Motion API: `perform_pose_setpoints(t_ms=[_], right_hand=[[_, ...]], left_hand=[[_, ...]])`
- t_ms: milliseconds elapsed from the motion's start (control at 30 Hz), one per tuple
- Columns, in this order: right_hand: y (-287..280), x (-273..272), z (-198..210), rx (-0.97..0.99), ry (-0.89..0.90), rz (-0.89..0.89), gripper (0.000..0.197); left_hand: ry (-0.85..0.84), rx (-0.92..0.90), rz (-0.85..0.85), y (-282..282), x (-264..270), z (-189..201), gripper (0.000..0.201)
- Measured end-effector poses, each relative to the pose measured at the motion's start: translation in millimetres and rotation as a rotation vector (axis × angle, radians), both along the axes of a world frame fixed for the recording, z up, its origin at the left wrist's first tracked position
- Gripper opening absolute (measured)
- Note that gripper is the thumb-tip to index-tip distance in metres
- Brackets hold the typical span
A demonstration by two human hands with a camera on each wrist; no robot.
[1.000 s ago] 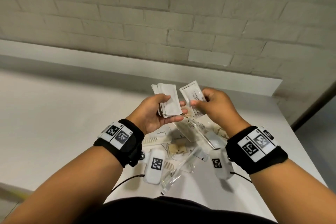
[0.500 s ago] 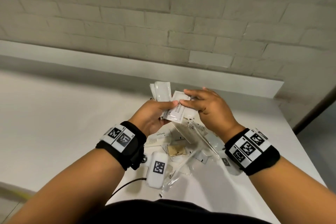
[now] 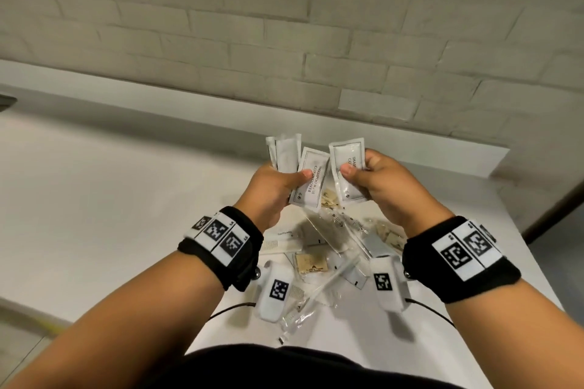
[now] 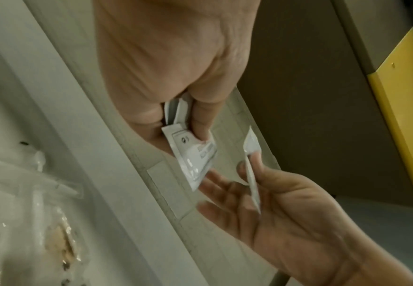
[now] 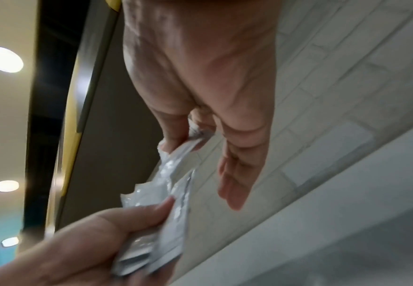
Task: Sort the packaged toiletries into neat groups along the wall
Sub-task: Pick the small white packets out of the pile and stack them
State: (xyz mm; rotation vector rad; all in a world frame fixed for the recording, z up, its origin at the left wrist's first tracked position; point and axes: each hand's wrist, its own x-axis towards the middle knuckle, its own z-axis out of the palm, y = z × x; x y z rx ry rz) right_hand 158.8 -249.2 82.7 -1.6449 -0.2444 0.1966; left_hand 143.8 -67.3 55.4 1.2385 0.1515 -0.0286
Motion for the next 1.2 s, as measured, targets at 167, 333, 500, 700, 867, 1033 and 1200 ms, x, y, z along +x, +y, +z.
perform_pose_setpoints(t_ms=[167,333,500,700,867,1033,1200], right_hand=[[35,-2,-11,0.124,0.081,-0.138,0.043],[23,6,-14,0.235,0.135,-0.227,0.039],[17,2,-5,0.311,0.219,-0.029,0.035],[18,7,-21,-0.070,-0.403,-0.236,0.027],[3,13,-43,-0.382,-0.836,-0.194,0.038],[3,13,-57,-0.368,-0.833,-0.211,0.031],[-1,13,-51,-0.661,-1.142,-0.344,0.024]], left_hand=[[0.008,-0.147,-0.068,-14,-2,6,0.019],[0.088,-0.187,-0.082,0,-4,6,0.026],[0.010,-0.076,-0.054,0,-6,0,0.021],[0.113,-0.068,-0.099,0,1,-1,0.046],[0.089,-0.196,-0.027,8,6,-4,0.036],[0.097,-0.281,0.011,6,7,-3,0.032],[0.187,-0.237,-0.115,4,3,-7,0.012]])
